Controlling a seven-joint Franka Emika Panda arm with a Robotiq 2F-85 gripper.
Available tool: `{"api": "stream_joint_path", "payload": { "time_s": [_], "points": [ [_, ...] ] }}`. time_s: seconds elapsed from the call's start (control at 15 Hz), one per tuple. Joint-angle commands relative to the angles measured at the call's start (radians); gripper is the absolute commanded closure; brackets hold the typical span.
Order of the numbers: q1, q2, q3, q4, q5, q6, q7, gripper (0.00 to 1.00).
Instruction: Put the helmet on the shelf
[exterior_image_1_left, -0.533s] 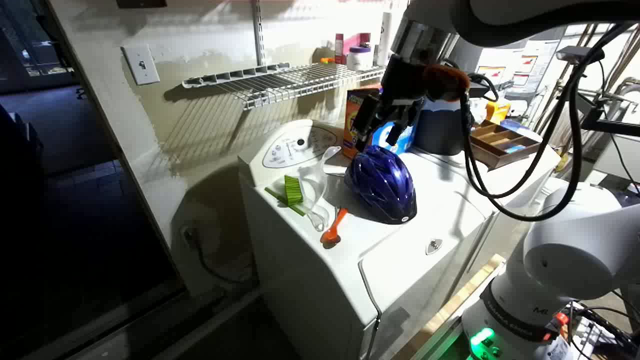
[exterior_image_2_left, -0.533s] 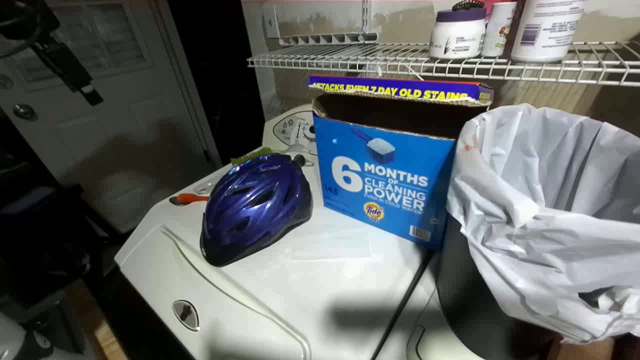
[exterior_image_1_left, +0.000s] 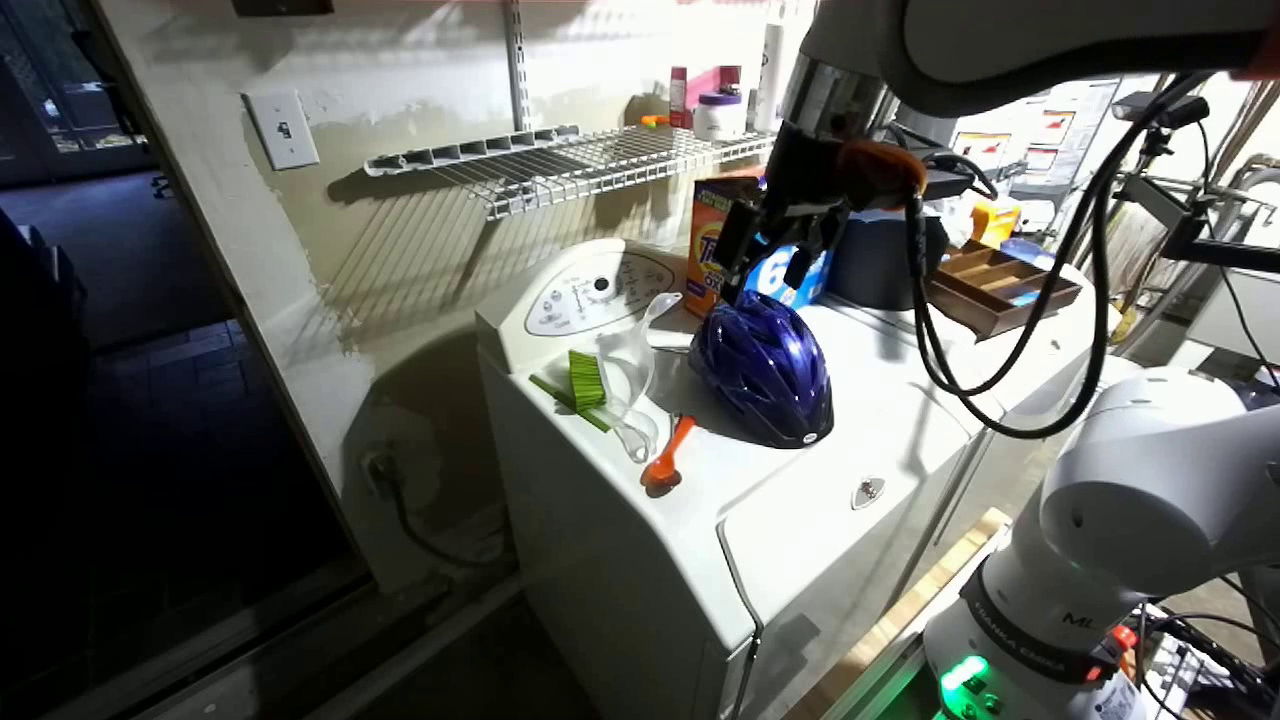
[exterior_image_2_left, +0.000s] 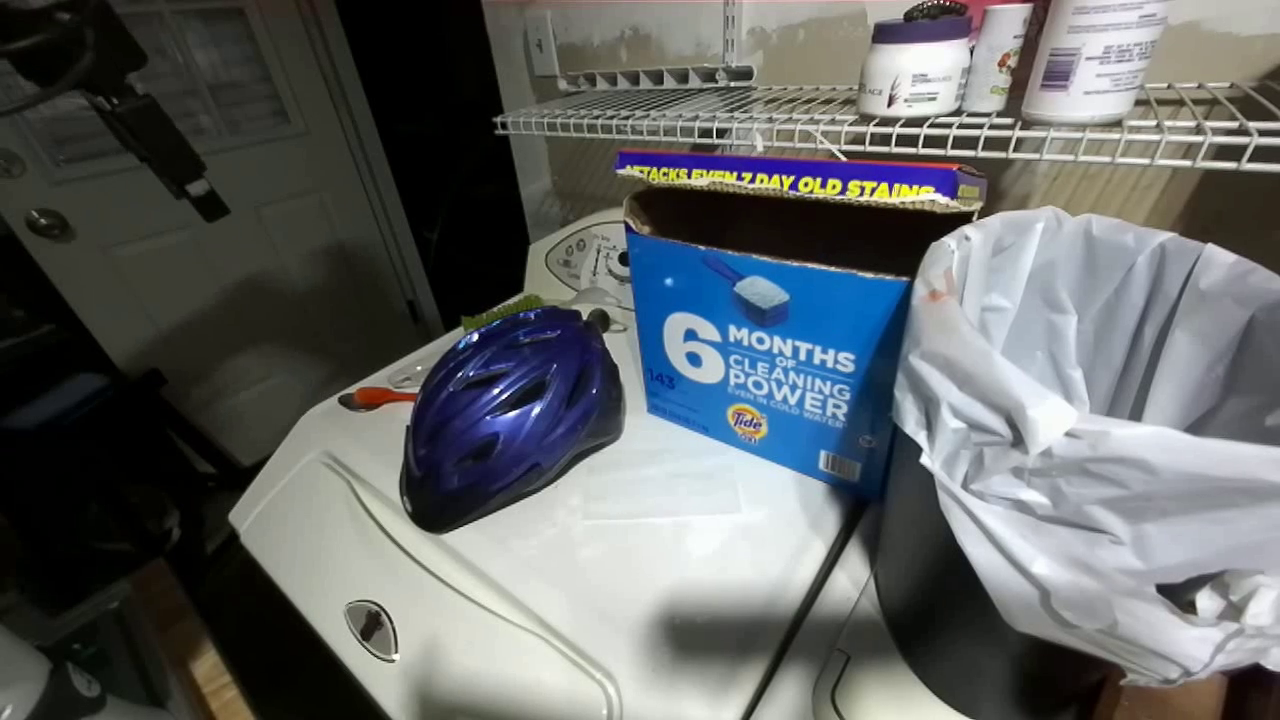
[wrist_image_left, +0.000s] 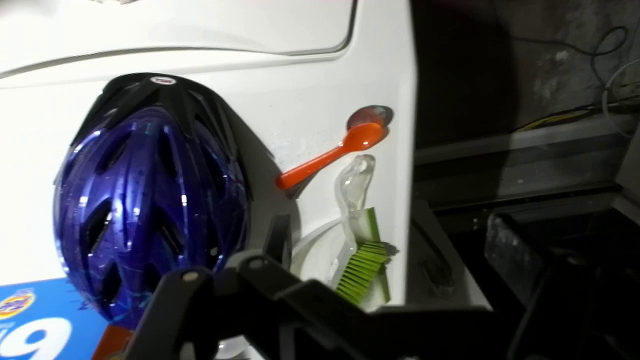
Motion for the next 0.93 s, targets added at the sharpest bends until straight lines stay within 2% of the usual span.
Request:
{"api": "stream_joint_path", "payload": {
  "time_s": [0.0,0.4,0.6,0.87],
  "points": [
    [-0.103,0.06,0.024,-0.049,-0.14,0.112,0.017,0.0],
    [-0.195,0.175,-0.012,-0.147,-0.269,0.315,0.03,0.0],
    [-0.208,0.194,-0.041,-0.167,-0.269,0.334,0.026,0.0],
    [-0.188,0.19,-0.052,-0.162,-0.256,0.309,0.012,0.0]
  ]
}}
